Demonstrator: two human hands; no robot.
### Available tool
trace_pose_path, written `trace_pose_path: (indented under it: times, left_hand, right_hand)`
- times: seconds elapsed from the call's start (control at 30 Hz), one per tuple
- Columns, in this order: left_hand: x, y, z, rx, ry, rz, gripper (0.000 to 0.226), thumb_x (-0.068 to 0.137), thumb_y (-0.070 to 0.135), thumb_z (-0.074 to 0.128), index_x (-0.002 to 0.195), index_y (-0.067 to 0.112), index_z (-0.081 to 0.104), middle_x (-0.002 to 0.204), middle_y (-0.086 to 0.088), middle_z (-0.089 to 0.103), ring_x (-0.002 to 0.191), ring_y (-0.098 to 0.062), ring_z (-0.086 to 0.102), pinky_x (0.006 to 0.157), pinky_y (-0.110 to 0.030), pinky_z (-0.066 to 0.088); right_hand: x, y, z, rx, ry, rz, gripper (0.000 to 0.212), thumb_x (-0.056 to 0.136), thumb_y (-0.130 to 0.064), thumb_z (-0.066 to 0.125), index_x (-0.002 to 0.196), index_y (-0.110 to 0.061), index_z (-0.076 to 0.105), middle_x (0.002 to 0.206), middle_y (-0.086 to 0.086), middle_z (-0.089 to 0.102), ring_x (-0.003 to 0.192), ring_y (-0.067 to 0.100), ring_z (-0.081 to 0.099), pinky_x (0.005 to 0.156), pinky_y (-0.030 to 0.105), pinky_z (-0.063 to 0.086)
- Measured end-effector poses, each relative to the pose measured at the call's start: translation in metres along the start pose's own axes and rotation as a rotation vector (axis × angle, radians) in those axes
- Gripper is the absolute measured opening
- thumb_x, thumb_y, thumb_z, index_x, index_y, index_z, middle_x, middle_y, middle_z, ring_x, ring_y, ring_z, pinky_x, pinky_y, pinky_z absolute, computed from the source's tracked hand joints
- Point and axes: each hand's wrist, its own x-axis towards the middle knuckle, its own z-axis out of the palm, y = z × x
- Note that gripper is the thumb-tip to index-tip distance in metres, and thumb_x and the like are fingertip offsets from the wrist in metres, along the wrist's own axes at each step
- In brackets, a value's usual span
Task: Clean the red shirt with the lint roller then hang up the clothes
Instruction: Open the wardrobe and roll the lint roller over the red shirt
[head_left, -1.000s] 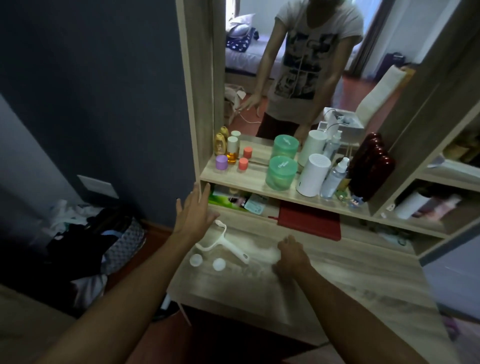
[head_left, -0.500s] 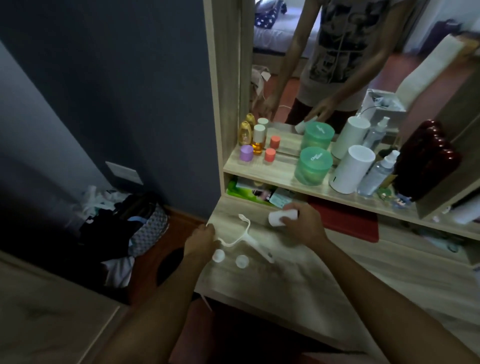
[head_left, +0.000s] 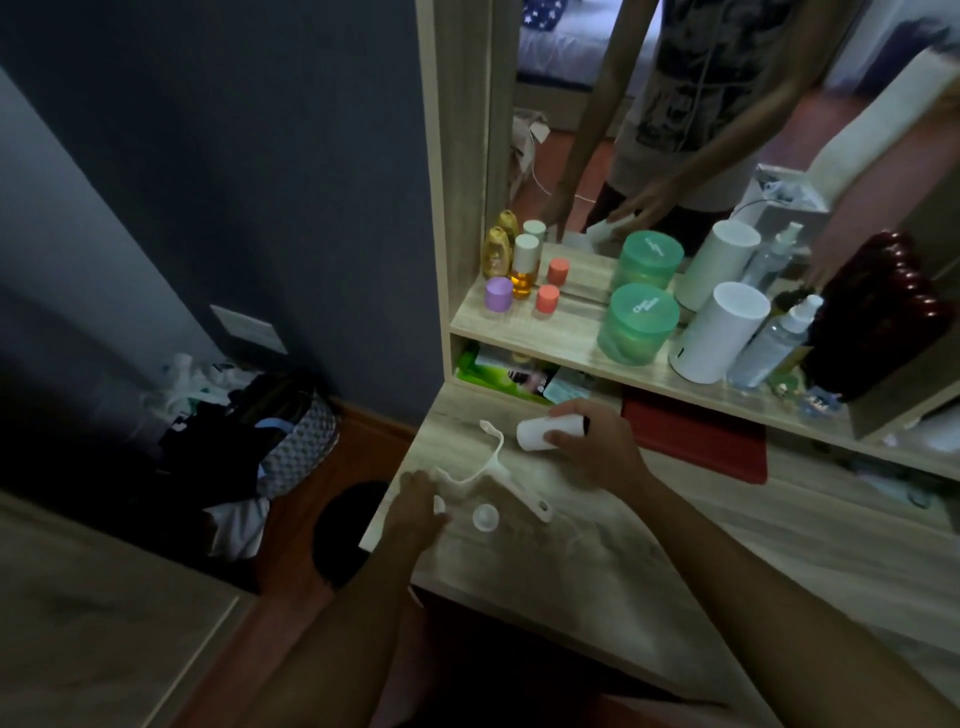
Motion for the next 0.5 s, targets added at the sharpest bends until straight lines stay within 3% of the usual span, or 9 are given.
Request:
trace_pose_path:
  times: [0.13,0.23,0.33,0.43,0.5]
  left_hand:
    - [-0.012,0.015,-0.021,-0.278,0.098,-0.024,0.025,0.089,0.009,0.051,0.113,0.007,0.045,0.105,-0.016,0.061,0.1,-0.034,0.06,0.078,-0.039,0.046]
    - [-0.023,0.049,-0.067,-0.68,0.17,0.032,0.026,0.085,-0.004,0.044,0.104,0.014,0.052,0.091,-0.012,0.063,0.071,-0.023,0.061,0.058,-0.03,0.052]
    - [-0.031,0.088,-0.118,-0.974,0.163,0.107,0.026,0.091,-0.003,0.041,0.096,0.011,0.062,0.092,-0.013,0.065,0.07,-0.019,0.062,0.062,-0.029,0.051]
    - [-0.036,0.116,-0.161,-1.206,0.206,0.097,0.021,0.094,0.004,0.041,0.088,0.013,0.058,0.091,-0.015,0.06,0.069,-0.016,0.06,0.057,-0.027,0.051]
    - [-0.043,0.127,-0.181,-1.261,0.239,0.104,0.018,0.097,0.009,0.04,0.1,0.011,0.058,0.098,-0.016,0.061,0.076,-0.018,0.062,0.054,-0.023,0.053]
  right_hand:
    - [-0.007,-0.014,-0.004,0.035,-0.006,-0.053,0.027,0.077,-0.021,0.078,0.103,-0.02,0.071,0.104,-0.002,0.068,0.094,0.01,0.057,0.072,0.02,0.037]
    - [-0.009,-0.037,-0.011,0.147,0.035,-0.065,0.027,0.076,-0.021,0.078,0.102,-0.026,0.07,0.099,-0.009,0.067,0.088,0.006,0.06,0.068,0.006,0.038]
    - [-0.006,-0.07,-0.019,0.315,0.073,-0.083,0.025,0.076,-0.019,0.078,0.098,-0.027,0.071,0.093,-0.01,0.069,0.083,0.006,0.064,0.069,0.009,0.047]
    - [-0.001,-0.104,-0.028,0.46,0.099,-0.126,0.025,0.074,-0.025,0.079,0.096,-0.033,0.071,0.092,-0.004,0.071,0.081,0.022,0.068,0.068,0.033,0.057]
    - [-0.001,-0.124,-0.034,0.499,0.118,-0.174,0.025,0.077,-0.019,0.078,0.098,-0.029,0.071,0.093,0.0,0.069,0.076,0.02,0.066,0.057,0.025,0.054]
